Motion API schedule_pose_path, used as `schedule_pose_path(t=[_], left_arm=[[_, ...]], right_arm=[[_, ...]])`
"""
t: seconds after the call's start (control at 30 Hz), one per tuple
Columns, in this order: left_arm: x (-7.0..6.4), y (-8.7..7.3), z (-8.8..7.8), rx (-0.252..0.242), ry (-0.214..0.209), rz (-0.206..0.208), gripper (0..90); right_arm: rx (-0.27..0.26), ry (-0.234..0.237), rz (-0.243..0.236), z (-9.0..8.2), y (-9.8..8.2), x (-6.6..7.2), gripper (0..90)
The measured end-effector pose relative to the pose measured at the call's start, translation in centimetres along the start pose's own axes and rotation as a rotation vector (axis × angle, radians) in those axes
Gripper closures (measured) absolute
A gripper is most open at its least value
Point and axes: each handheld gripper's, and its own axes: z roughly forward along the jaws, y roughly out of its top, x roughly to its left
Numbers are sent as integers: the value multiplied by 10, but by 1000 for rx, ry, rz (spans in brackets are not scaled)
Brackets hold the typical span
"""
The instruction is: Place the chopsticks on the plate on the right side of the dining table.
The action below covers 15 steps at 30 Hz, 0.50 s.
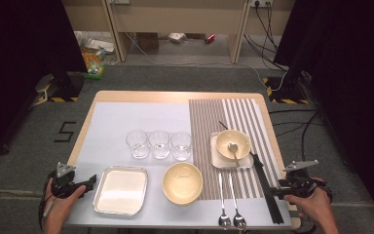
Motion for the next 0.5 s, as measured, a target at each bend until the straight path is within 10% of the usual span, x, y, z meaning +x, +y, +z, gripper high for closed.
schedule_pose_path(t=[0.5], left_arm=[[0,0,0,0,0,-1,136]], right_arm=[[11,-6,-7,-4,-12,-2,520]])
